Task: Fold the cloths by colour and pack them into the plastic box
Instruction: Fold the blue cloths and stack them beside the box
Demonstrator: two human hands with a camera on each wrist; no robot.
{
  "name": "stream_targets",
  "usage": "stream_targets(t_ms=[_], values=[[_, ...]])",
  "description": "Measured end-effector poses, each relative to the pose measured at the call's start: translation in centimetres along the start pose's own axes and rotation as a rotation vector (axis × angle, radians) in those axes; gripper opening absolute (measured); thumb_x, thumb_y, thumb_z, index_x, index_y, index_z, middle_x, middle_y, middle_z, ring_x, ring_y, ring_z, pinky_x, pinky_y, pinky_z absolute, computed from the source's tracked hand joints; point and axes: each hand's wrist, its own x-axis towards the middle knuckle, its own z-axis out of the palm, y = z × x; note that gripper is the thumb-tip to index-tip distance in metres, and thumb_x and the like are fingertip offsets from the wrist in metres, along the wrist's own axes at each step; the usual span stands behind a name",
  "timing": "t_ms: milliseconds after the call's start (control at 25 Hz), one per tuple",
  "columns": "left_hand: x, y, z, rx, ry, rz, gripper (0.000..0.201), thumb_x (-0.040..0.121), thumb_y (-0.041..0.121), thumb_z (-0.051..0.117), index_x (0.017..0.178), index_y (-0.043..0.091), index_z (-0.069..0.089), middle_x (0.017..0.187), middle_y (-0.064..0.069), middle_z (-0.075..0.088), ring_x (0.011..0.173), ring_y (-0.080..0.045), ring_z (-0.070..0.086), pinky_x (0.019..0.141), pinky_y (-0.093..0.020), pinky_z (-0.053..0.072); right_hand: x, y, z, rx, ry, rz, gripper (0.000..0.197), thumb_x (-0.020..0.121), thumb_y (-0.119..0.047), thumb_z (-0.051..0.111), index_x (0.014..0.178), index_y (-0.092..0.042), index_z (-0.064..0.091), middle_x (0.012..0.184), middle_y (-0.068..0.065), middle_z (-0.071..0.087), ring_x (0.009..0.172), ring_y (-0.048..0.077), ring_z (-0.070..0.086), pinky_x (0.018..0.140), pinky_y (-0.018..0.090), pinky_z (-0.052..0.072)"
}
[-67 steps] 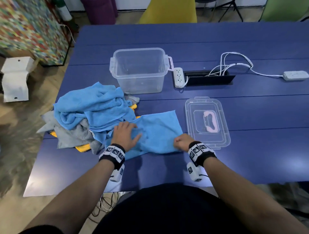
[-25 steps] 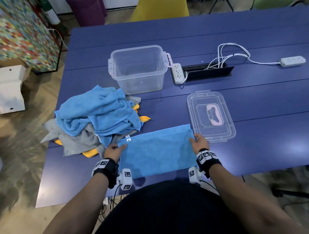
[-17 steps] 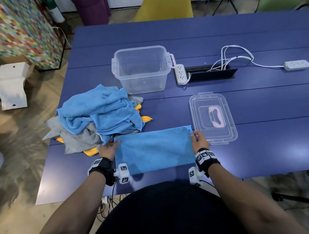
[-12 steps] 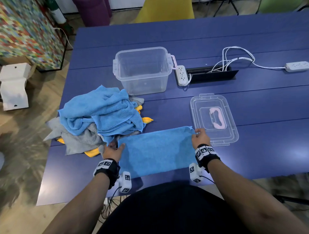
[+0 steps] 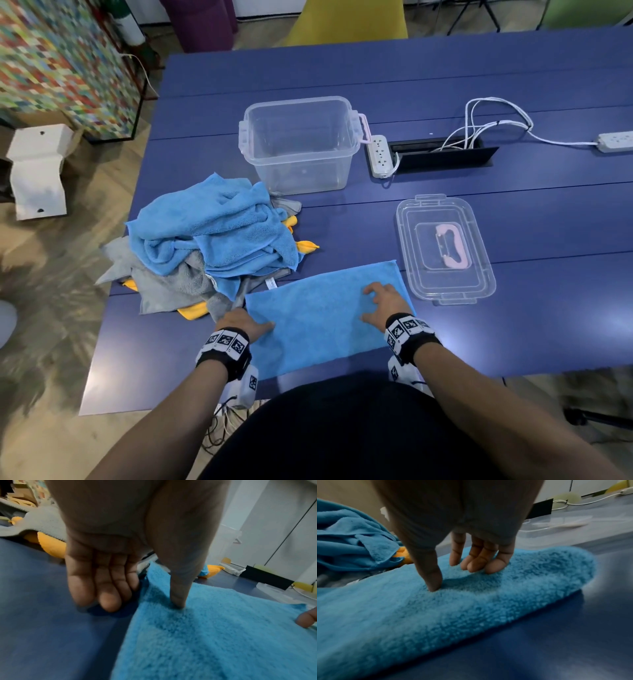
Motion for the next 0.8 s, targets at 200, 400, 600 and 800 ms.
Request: stream_targets(t_ms=[200, 400, 600, 800], values=[[-1.4, 1.0, 0.3, -0.118, -0.015, 0.065, 0.029, 0.083, 0.041, 0.067, 0.090, 0.015, 0.056, 0.089, -0.003, 0.059, 0.079, -0.019, 0.056, 0.064, -0.026, 0.042, 0.2, -1.6, 0.4, -0.076, 0.004, -0.031, 0.036, 0.076, -0.026, 0.073, 0.105, -0.030, 0.052, 0.109, -0.006, 0.048, 0.096, 0.017, 0.059, 0.082, 0.033, 0.052], [-1.4, -0.2, -0.2, -0.594, 0.227, -0.019, 0.013, 0.083, 0.010, 0.063, 0.088, 0.013, 0.052, 0.087, -0.006, 0.057, 0.084, -0.025, 0.055, 0.072, -0.028, 0.040, 0.2, -1.7, 0.8, -0.014, -0.088, 0.039, 0.037, 0.074, -0.023, 0.075, 0.104, -0.029, 0.054, 0.100, -0.002, 0.054, 0.086, 0.017, 0.059, 0.077, 0.029, 0.052], [-3.1, 3.6, -0.2, -0.881, 0.150, 0.186, 0.024, 0.081, 0.004, 0.071, 0.077, 0.019, 0.053, 0.072, -0.001, 0.055, 0.061, -0.021, 0.049, 0.058, -0.028, 0.041, -0.5, -3.3, -0.2, 0.470, -0.128, 0.077, 0.012, 0.088, -0.020, 0.059, 0.099, -0.021, 0.064, 0.078, -0.002, 0.060, 0.062, 0.017, 0.059, 0.054, 0.020, 0.045], [-5.8, 8.4, 0.1, -1.097, -0.369, 0.468, 0.020, 0.089, -0.006, 0.062, 0.095, 0.013, 0.062, 0.106, 0.001, 0.065, 0.092, -0.020, 0.068, 0.061, -0.031, 0.059, -0.9, -6.0, 0.0, 0.827, -0.357, 0.209, 0.030, 0.100, -0.029, 0.032, 0.122, -0.020, 0.050, 0.098, 0.010, 0.059, 0.070, 0.025, 0.059, 0.063, 0.032, 0.050]])
